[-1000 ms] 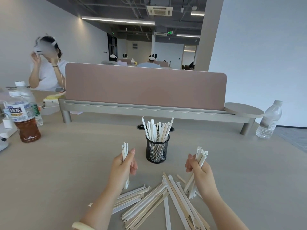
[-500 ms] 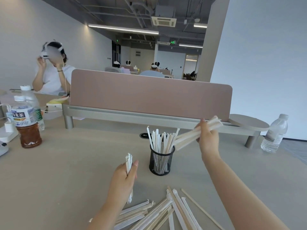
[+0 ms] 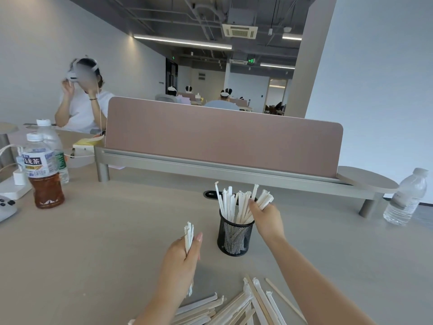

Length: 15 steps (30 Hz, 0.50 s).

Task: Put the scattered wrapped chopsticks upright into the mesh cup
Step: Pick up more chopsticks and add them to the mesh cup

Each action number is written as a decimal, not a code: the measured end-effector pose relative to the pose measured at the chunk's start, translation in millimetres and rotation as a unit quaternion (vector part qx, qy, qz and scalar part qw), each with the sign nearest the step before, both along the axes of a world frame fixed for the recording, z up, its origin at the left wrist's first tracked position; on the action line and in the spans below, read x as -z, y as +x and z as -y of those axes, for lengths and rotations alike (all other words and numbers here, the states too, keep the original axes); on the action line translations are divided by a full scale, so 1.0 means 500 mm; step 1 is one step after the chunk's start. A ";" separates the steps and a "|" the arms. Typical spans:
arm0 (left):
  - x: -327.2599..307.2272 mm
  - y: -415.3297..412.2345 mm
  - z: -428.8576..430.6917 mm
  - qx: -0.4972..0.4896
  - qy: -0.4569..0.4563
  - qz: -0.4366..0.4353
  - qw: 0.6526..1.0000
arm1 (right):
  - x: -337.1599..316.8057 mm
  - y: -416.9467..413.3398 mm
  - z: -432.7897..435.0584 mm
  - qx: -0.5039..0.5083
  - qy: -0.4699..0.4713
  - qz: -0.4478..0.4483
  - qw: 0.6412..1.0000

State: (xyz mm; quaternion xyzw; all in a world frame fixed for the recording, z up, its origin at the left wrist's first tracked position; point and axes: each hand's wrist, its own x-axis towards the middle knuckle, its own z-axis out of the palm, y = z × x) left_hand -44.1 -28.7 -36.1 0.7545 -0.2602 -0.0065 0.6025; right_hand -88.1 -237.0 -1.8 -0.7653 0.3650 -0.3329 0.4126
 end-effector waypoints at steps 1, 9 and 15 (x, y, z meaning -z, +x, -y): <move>0.000 0.000 0.000 -0.001 -0.001 -0.001 1.000 | 0.003 0.002 0.001 -0.003 -0.011 -0.010 1.000; 0.003 0.004 0.000 -0.010 -0.007 -0.007 1.000 | -0.016 0.010 0.000 -0.003 0.031 0.012 0.999; 0.004 0.008 0.001 -0.009 -0.009 -0.012 1.000 | -0.005 0.009 -0.005 -0.058 0.080 0.011 0.995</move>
